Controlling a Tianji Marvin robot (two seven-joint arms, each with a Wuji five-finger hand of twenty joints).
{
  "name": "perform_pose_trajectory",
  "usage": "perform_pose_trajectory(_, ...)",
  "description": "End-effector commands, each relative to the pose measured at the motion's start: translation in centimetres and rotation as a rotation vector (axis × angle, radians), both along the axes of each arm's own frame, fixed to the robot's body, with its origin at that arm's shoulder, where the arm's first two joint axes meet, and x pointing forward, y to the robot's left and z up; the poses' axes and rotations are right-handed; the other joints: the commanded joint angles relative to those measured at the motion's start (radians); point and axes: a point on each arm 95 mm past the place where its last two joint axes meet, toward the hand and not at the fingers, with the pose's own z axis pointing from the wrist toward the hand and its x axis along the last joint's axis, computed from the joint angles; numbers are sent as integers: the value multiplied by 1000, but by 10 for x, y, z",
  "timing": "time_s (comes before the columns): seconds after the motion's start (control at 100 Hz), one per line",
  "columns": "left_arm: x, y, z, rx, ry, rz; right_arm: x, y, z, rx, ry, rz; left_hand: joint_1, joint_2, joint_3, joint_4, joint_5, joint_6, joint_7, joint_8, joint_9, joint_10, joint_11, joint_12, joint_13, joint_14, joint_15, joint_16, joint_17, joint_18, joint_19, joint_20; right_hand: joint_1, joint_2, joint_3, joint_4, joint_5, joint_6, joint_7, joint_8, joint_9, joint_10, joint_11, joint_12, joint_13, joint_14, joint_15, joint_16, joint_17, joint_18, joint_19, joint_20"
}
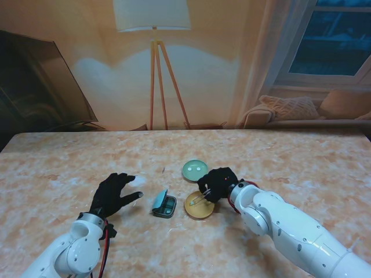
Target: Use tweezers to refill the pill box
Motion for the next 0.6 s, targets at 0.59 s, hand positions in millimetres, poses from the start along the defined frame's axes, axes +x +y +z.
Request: perform_pose_trajectory(0.59,-3,0,-4,-15,12,8,0,10,-10,-11,47,8,2,30,-20,33,9,-9,-12,-11,-9,-29,-3,3,-16,-35,8,-10,-11,-42,-5,-9,32,15,14,-10,14,-56,19,16,9,93,9,28,-2,-99,24,25,9,-92,14,21)
